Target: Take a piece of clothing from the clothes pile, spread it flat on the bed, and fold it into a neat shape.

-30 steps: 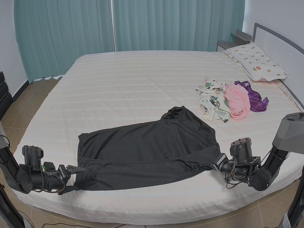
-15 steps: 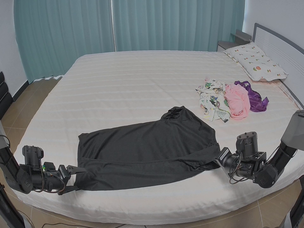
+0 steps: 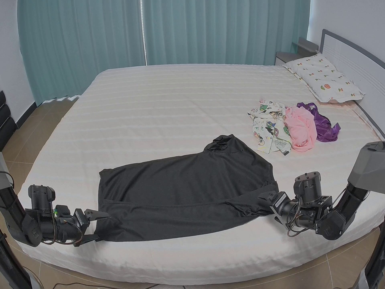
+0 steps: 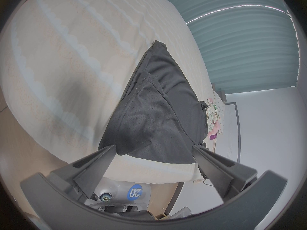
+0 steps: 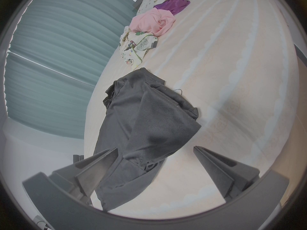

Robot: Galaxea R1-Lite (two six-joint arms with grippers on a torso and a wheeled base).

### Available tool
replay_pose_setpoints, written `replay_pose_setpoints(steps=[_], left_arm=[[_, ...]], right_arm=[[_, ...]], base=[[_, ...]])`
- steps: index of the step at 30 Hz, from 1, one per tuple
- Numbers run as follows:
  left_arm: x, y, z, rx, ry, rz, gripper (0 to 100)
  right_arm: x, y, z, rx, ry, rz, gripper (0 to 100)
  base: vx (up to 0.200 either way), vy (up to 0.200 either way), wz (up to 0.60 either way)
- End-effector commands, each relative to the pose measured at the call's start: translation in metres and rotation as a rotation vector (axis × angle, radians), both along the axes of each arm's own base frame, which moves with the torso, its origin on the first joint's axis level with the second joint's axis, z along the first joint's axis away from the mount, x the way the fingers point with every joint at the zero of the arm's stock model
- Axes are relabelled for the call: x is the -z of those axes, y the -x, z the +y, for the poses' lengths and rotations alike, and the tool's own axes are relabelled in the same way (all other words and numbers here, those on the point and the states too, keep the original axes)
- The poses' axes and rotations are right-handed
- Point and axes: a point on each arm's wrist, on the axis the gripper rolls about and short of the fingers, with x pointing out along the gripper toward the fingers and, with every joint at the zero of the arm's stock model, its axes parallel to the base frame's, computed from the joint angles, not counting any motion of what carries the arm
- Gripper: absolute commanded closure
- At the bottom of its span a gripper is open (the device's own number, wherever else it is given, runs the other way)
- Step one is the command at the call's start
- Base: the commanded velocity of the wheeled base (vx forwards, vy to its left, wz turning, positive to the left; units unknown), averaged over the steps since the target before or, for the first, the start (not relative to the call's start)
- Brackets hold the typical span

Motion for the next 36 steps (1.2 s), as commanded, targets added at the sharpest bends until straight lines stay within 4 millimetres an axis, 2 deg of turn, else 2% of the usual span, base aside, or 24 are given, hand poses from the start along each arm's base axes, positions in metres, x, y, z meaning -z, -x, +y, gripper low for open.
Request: replay_pose_setpoints(steps=[1, 8, 9, 18, 25, 36], left_arm=[[0.001, 0.000, 0.000, -0.001, 0.001, 0.004, 0], [0.001, 0.000, 0.000, -0.001, 0.002, 0.006, 0], [0.001, 0.000, 0.000, -0.001, 0.002, 0.006, 0], [0.001, 0.000, 0.000, -0.001, 0.001, 0.006, 0], [0.001, 0.000, 0.000, -0.001, 0.001, 0.006, 0], [0.001, 0.000, 0.000, -0.001, 0.001, 0.006, 0]], right_arm=[[0.012, -0.007, 0.003, 0.009, -0.002, 0.026, 0], [0.020, -0.016, 0.005, 0.031, -0.002, 0.031, 0], [0.020, -0.016, 0.005, 0.031, -0.002, 0.031, 100], [0.017, -0.015, 0.003, 0.035, -0.002, 0.025, 100], [0.005, -0.008, 0.003, 0.026, -0.010, 0.005, 100], [-0.012, -0.013, 0.003, 0.025, -0.032, -0.055, 100]], base=[[0.000, 0.000, 0.00], [0.000, 0.000, 0.00], [0.000, 0.000, 0.00], [0.000, 0.000, 0.00], [0.000, 0.000, 0.00], [0.000, 0.000, 0.00]])
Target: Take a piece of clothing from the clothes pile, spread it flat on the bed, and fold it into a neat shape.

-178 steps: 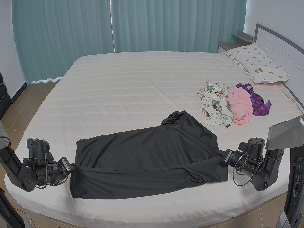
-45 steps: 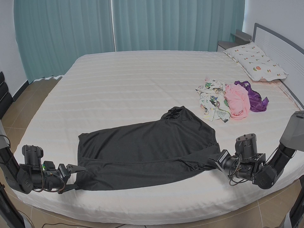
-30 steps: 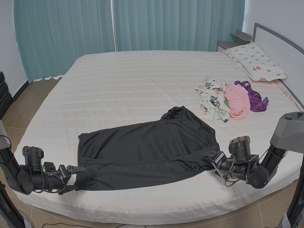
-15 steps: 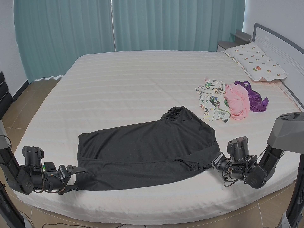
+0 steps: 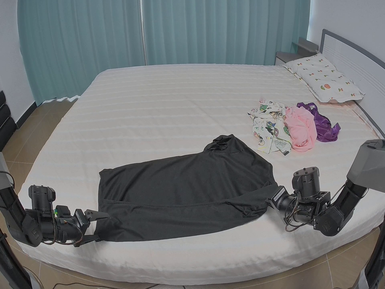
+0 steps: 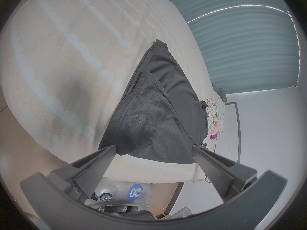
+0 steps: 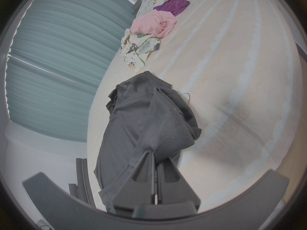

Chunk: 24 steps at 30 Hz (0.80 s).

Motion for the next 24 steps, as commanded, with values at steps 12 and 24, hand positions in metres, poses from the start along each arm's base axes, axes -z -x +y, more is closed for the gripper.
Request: replay_pose_setpoints(steps=[12, 24], left_arm=[[0.000, 0.000, 0.000, -0.002, 0.000, 0.002, 0], [0.000, 0.000, 0.000, -0.003, -0.002, 0.002, 0]], right_arm=[[-0.023, -0.022, -0.002, 0.017, -0.002, 0.005, 100], [-0.006, -0.018, -0.002, 0.011, 0.036, 0.091, 0]], base=[[0.000, 0.000, 0.00], [0.000, 0.000, 0.00]])
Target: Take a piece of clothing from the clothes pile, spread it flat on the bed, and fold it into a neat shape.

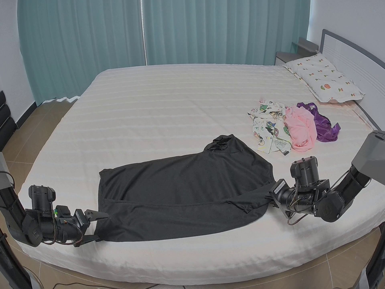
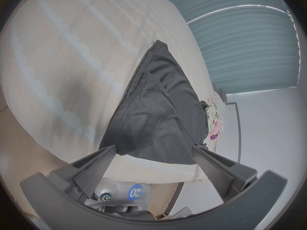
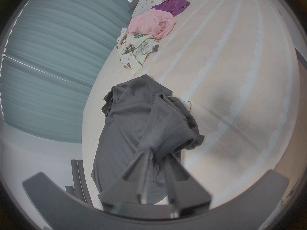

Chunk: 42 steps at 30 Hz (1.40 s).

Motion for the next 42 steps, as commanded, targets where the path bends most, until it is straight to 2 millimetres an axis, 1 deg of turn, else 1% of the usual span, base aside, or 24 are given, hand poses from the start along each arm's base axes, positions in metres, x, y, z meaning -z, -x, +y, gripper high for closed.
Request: replay_pose_setpoints(steps=[1, 12, 17, 20, 21, 25, 26, 30, 36, 42], left_arm=[[0.000, 0.000, 0.000, -0.001, 0.001, 0.002, 0], [0.000, 0.000, 0.000, 0.000, 0.000, 0.001, 0], [0.000, 0.000, 0.000, 0.000, 0.000, 0.001, 0], [0.000, 0.000, 0.000, 0.000, 0.000, 0.001, 0], [0.000, 0.000, 0.000, 0.000, 0.000, 0.001, 0], [0.000, 0.000, 0.000, 0.000, 0.000, 0.001, 0], [0.000, 0.000, 0.000, 0.000, 0.000, 0.001, 0], [0.000, 0.000, 0.000, 0.000, 0.000, -0.001, 0], [0.000, 0.000, 0.000, 0.000, 0.000, -0.001, 0], [0.000, 0.000, 0.000, 0.000, 0.000, -0.001, 0]], right_arm=[[0.009, -0.001, 0.001, -0.002, 0.010, 0.022, 0], [0.011, -0.005, 0.000, 0.009, 0.010, 0.014, 0], [0.004, -0.007, -0.007, 0.028, 0.004, -0.006, 0], [0.000, -0.005, -0.009, 0.032, 0.002, -0.014, 0], [-0.004, -0.002, -0.011, 0.037, 0.003, -0.016, 0], [-0.007, 0.002, -0.020, 0.044, 0.028, -0.019, 0], [-0.009, 0.005, -0.027, 0.040, 0.054, -0.023, 0], [-0.011, 0.011, -0.034, 0.031, 0.087, -0.022, 0], [-0.009, 0.007, -0.031, 0.020, 0.078, -0.030, 0], [0.007, -0.008, -0.024, 0.010, 0.086, -0.007, 0]], base=[[0.000, 0.000, 0.00], [0.000, 0.000, 0.00], [0.000, 0.000, 0.00], [0.000, 0.000, 0.00], [0.000, 0.000, 0.00], [0.000, 0.000, 0.00], [0.000, 0.000, 0.00], [0.000, 0.000, 0.00], [0.000, 0.000, 0.00], [0.000, 0.000, 0.00]])
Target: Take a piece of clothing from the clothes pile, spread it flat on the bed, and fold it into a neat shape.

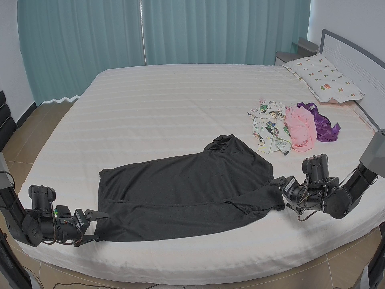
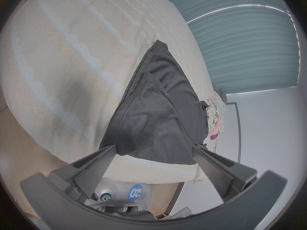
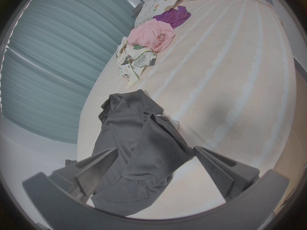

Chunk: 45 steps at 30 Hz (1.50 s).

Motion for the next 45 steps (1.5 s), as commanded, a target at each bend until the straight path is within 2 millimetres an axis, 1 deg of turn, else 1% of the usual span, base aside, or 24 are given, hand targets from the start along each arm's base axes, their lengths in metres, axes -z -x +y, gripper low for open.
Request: replay_pose_setpoints(steps=[1, 3, 4, 11, 16, 22, 25, 29, 30, 32, 36, 40, 45], left_arm=[[0.000, 0.000, 0.000, -0.001, 0.000, -0.001, 0], [0.000, 0.000, 0.000, -0.001, 0.000, 0.000, 0], [0.000, 0.000, 0.000, -0.001, 0.000, 0.000, 0], [0.001, -0.001, 0.000, -0.002, -0.001, 0.003, 0], [0.001, -0.001, 0.000, -0.002, 0.000, 0.005, 0], [0.001, -0.001, 0.000, -0.002, 0.000, 0.005, 0], [0.001, -0.001, 0.000, -0.002, 0.000, 0.005, 0], [0.001, -0.001, 0.000, -0.002, -0.001, 0.003, 0], [0.001, -0.001, 0.000, -0.002, -0.001, 0.003, 0], [0.001, -0.001, 0.000, -0.002, -0.001, 0.003, 0], [0.001, -0.001, 0.000, -0.002, -0.001, 0.003, 0], [0.001, -0.001, 0.000, -0.003, -0.002, 0.003, 0], [0.001, -0.001, 0.000, -0.003, -0.002, 0.002, 0]], right_arm=[[0.013, -0.009, 0.004, -0.003, 0.008, 0.026, 0], [0.014, -0.009, 0.004, -0.006, 0.010, 0.028, 0], [0.014, -0.009, 0.005, -0.007, 0.010, 0.030, 100], [0.011, -0.006, 0.003, -0.008, 0.018, 0.027, 100], [0.006, 0.001, 0.001, -0.010, 0.029, 0.026, 100], [0.002, 0.001, -0.001, -0.010, 0.025, 0.013, 100], [-0.007, -0.003, 0.001, -0.021, 0.008, -0.021, 100], [-0.020, -0.011, 0.008, -0.055, -0.023, -0.057, 100], [-0.020, -0.011, 0.008, -0.055, -0.023, -0.057, 100], [-0.034, -0.021, 0.012, -0.068, -0.035, -0.061, 100], [-0.048, -0.031, 0.015, -0.063, -0.049, -0.058, 100], [-0.053, -0.032, 0.018, -0.068, -0.054, -0.060, 100], [-0.050, -0.030, 0.017, -0.063, -0.053, -0.044, 100]], base=[[0.000, 0.000, 0.00], [0.000, 0.000, 0.00], [0.000, 0.000, 0.00], [0.000, 0.000, 0.00], [0.000, 0.000, 0.00], [0.000, 0.000, 0.00], [0.000, 0.000, 0.00], [0.000, 0.000, 0.00], [0.000, 0.000, 0.00], [0.000, 0.000, 0.00], [0.000, 0.000, 0.00], [0.000, 0.000, 0.00], [0.000, 0.000, 0.00]])
